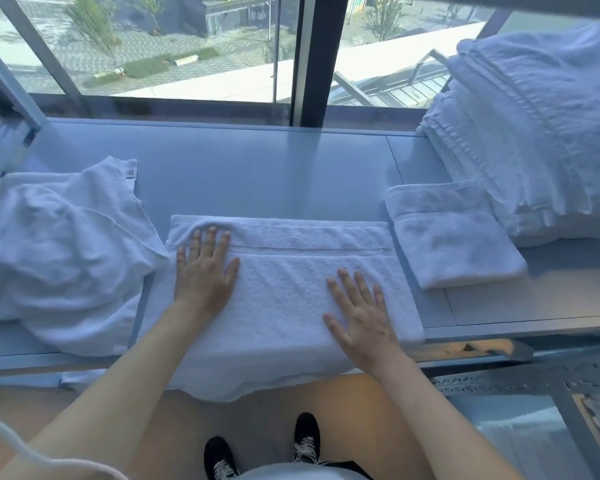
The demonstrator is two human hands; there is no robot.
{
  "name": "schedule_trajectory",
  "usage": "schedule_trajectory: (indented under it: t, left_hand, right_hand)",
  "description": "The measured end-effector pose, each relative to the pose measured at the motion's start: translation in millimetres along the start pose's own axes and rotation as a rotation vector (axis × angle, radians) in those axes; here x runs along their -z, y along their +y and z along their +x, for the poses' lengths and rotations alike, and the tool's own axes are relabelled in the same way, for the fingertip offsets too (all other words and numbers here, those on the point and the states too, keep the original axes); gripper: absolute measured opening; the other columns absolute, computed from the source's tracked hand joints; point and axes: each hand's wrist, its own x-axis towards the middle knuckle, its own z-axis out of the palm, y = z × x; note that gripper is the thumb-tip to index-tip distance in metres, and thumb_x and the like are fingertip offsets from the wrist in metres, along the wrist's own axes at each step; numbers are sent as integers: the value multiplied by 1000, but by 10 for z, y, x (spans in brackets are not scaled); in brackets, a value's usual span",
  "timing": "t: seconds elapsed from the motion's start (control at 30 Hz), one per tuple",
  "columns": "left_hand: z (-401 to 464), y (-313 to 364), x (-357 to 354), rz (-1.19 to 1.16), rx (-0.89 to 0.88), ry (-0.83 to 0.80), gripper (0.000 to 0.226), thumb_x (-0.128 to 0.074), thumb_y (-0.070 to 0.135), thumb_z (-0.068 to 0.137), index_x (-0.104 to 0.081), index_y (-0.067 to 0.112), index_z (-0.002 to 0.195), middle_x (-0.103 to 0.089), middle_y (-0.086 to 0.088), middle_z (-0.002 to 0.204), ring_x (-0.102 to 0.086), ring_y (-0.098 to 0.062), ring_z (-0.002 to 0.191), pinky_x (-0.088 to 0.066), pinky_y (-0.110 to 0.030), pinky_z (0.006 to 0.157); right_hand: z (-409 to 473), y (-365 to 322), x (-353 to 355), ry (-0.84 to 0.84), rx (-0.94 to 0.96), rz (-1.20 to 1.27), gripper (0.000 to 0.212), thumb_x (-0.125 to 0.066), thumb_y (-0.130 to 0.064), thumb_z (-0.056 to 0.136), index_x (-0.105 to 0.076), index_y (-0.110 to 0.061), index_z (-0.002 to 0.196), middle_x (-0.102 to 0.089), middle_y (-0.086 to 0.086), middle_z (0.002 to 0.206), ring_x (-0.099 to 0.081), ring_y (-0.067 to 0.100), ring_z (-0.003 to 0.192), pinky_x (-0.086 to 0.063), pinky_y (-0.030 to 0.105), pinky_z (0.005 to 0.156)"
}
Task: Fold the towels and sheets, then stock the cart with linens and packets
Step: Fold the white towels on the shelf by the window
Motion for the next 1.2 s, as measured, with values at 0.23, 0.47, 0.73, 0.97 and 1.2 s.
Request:
schedule_trajectory:
  t: [0.23, 0.47, 0.73, 0.97, 1.2]
  left_hand:
    - [-1228, 87, -99, 18, -65, -48, 68, -25, 58, 98, -35, 29, 159, -25, -5, 169, -23, -34, 155, -28, -68, 114]
    - [-1169, -24, -153, 8, -59, -34, 71, -17, 67, 98, -14, 39, 163, -3, 5, 173, 7, -21, 159, 4, -56, 126]
    - [-3, -141, -77, 21, -28, -64, 71, -19, 68, 97, -15, 41, 162, -6, 5, 173, 1, -21, 159, 1, -56, 125]
    - [736, -142, 30, 20, -25, -106, 68, -26, 63, 101, -13, 38, 163, -4, 1, 173, 2, -25, 159, 1, -59, 125]
    - [357, -21, 167, 58, -21, -34, 63, -32, 52, 105, -20, 28, 162, -12, -6, 172, -8, -31, 158, -9, -63, 124]
  right_hand:
    - [47, -19, -3, -7, 7, -26, 71, -20, -64, 101, 6, -40, 163, 20, -15, 169, 23, 15, 156, 6, 53, 127]
    - [161, 18, -16, 14, 33, -4, 70, -23, -64, 102, 6, -42, 162, 18, -16, 170, 21, 14, 156, 8, 50, 127]
    - [1241, 87, 229, 1, 11, 5, 70, -33, -58, 102, -9, -38, 164, 2, -9, 173, 5, 20, 159, 1, 52, 127]
    - [1747, -70, 424, 29, -61, -13, 64, -32, -50, 107, -14, -27, 164, -2, -1, 173, 1, 24, 159, -1, 57, 126]
    - [504, 116, 173, 59, -21, 96, 65, -27, -58, 103, -12, -37, 163, 5, -13, 172, 10, 16, 159, 3, 52, 125]
